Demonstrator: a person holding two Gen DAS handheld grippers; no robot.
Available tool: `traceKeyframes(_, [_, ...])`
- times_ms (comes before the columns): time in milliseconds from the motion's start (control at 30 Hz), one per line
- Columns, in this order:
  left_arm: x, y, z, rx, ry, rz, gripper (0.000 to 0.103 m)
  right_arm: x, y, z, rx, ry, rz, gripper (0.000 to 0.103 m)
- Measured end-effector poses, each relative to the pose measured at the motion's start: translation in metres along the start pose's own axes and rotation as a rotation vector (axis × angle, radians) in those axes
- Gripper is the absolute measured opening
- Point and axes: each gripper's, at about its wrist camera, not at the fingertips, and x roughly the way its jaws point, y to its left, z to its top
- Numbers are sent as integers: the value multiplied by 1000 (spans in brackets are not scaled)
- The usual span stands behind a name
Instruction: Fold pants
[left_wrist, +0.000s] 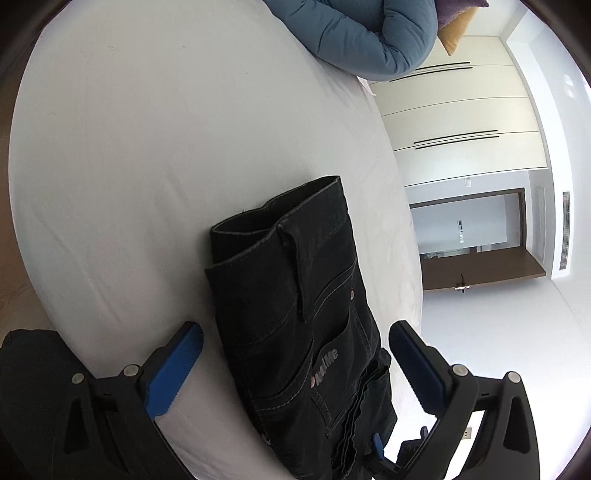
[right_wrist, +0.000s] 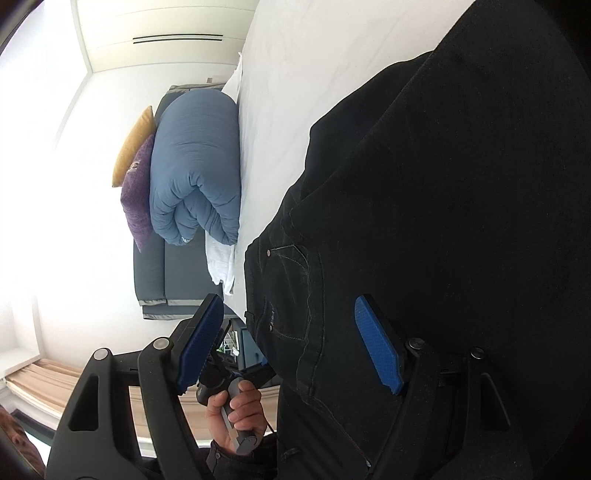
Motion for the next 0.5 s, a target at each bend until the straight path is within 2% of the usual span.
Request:
traceKeyframes(100, [11,-2,8,-28,-3,-14,97,-1,1,0,-12,8,-4,72])
traceKeyframes(133, [12,-2,10,-37,-4,-11,91,-1,3,1,-17,11,-9,72])
traceKeyframes(200, [17,-3,14,-51,4,-8,75,-6,7,3,-17,26,-14,72])
traceKeyframes(267, [21,-1,16,-69,18,4,47,-3,13,5,-26,43,-22,73])
traceKeyframes(300, [23,0,16,-74,23,5,41,-2,12,7,-29,55,-22,73])
traceKeyframes(333, [25,2,16,-75,24,6,29,3,15,8,-32,68,-24,73])
traceKeyframes(367, [25,3,16,-74,22,6,25,9,18,9,-39,84,-27,73])
traceKeyframes(500, [20,-3,14,-45,10,7,18,41,36,13,-86,162,-53,73])
